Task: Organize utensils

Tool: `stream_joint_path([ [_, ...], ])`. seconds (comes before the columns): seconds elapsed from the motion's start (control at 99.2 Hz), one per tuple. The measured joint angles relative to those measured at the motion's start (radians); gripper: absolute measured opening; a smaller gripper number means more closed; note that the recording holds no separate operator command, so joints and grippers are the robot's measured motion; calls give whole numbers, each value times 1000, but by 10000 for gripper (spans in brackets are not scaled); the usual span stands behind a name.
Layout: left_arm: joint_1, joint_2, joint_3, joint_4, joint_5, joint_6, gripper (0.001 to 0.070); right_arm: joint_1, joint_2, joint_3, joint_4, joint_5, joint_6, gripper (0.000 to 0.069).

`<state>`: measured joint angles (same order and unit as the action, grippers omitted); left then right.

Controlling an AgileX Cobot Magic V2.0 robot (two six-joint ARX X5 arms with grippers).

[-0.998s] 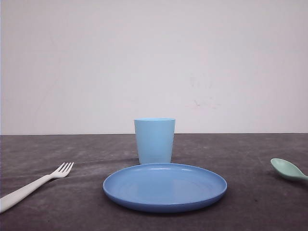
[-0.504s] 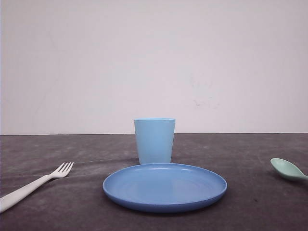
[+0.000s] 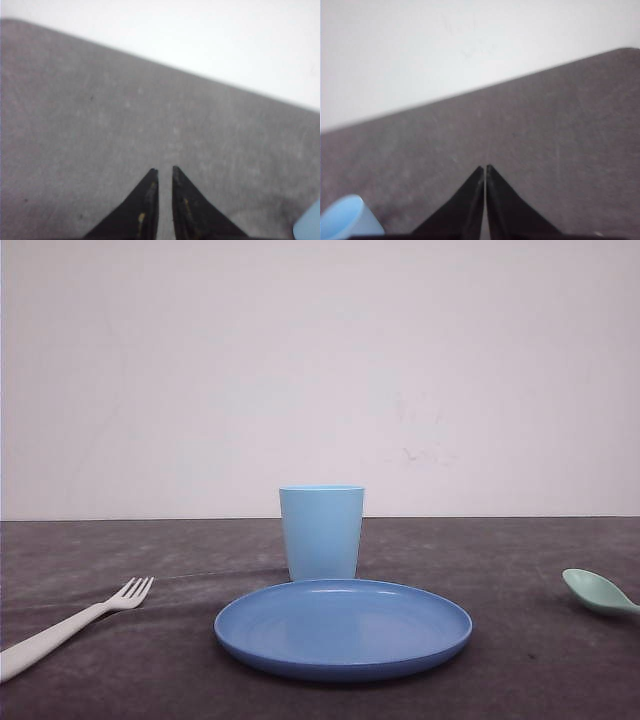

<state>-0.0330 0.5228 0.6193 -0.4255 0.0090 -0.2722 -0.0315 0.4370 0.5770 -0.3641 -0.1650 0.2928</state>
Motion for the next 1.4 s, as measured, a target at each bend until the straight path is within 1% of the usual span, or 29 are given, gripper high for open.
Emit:
stream_joint_path([
  [0.05,-6,72,70,-53,18,18,24,8,53,65,-55,1,-42,7],
  [0.141,-26,177,164,-122,24,47,24,28,124,147,-129,0,-102,7],
  [0.232,-48,232,194,-132,36,74,25,47,161,177,-163,0,-131,8],
  [0.272,-56,244,194,-135,45,79,29,53,171,180,-169,0,-137,26],
  [0.303,-64,251,194,-140,47,82,41,57,176,180,-172,0,-140,68],
  [0.343,-72,257,194,-144,48,86,78,61,182,180,-176,0,-140,163],
  [0.353,-75,259,194,-144,49,87,99,64,184,180,-177,0,-140,206],
  [0.383,-80,262,194,-144,49,89,156,67,188,180,-179,-1,-140,296],
  [0.424,-87,267,194,-144,49,89,248,71,192,180,-180,-6,-140,394],
  [0.474,-97,273,194,-145,50,90,345,74,194,180,-180,-16,-140,462],
  [0.504,-105,278,194,-147,50,89,378,77,195,180,-180,-18,-140,484],
  [0.534,-113,282,194,-151,52,89,398,77,196,180,-180,-19,-140,497],
  [0.625,-141,296,194,-168,66,71,421,80,196,180,-190,-19,-140,515],
  [0.766,-206,346,194,-198,68,37,427,82,198,180,-204,-19,-140,520],
  [1.039,-359,551,194,-218,64,-15,427,82,198,180,-235,-19,-140,520],
  [1.129,-408,620,194,-210,33,-24,427,82,198,180,-248,-19,-140,520],
  [1.271,-471,720,194,-199,-35,-33,427,82,198,180,-254,-19,-140,520],
  [1.402,-506,794,194,-167,-53,-48,427,82,198,180,-256,-18,-140,520],
])
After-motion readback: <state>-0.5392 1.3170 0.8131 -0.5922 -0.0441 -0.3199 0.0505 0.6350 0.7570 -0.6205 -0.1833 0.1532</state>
